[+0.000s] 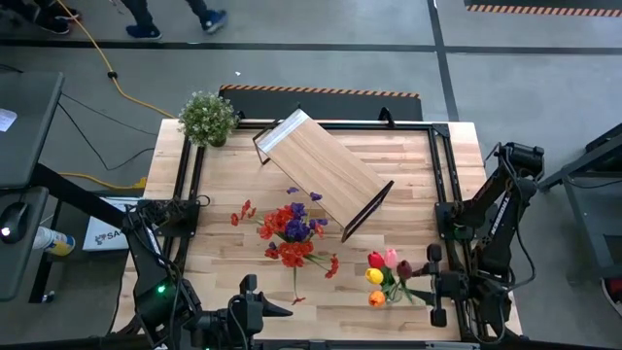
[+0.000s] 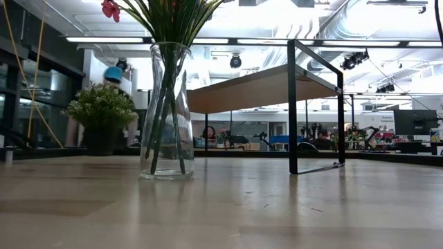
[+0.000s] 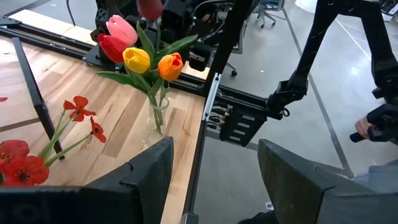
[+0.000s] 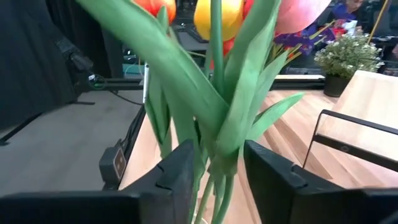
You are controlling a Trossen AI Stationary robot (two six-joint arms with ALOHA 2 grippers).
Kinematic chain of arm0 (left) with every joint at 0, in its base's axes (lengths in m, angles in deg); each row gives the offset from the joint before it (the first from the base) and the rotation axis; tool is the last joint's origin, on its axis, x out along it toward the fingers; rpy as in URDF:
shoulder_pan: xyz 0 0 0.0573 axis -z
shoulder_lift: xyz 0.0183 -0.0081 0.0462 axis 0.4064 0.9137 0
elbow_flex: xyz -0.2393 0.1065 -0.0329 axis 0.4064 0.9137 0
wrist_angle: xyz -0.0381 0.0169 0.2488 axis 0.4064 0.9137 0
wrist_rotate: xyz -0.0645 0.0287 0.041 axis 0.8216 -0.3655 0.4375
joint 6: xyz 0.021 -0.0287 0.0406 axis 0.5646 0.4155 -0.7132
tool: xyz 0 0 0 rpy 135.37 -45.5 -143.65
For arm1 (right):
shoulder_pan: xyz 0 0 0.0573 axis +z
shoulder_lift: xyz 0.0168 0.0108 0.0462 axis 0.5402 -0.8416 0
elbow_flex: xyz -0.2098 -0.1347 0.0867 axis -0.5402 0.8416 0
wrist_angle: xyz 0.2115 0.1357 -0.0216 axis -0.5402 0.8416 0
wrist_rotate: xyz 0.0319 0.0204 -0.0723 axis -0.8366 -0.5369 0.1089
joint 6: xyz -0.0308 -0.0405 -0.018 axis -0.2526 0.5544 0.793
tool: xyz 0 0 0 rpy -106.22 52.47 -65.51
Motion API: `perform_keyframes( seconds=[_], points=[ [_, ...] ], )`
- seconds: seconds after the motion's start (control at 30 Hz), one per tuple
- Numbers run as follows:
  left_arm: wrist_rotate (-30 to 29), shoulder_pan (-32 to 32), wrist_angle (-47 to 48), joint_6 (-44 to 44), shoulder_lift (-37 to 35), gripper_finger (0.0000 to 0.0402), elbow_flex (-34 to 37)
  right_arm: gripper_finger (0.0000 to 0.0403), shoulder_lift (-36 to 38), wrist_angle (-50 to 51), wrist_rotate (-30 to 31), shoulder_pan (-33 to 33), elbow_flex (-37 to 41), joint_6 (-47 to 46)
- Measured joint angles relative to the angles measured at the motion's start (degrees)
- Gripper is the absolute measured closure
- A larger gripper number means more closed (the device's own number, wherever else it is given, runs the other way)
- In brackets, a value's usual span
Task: Pick and place flowers into a vace then onto a shelf
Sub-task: Put the dark red tulip into the right transparent vase
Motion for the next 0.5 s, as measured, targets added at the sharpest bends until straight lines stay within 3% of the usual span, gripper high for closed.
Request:
perform_keyframes(
  seconds=[0.3, 0.5],
  points=[
    [0.02, 0.02, 0.01, 0.00, 0.00, 0.0135, 0.01, 0.0231, 0.00, 0.79, -1.18, 1.30, 0.00, 0.10],
    [0.70, 0.02, 0.15, 0.00, 0.00, 0.0135, 0.00, 0.0235, 0.01, 1.01, -0.03, 2.43, 0.00, -0.12]
  ],
)
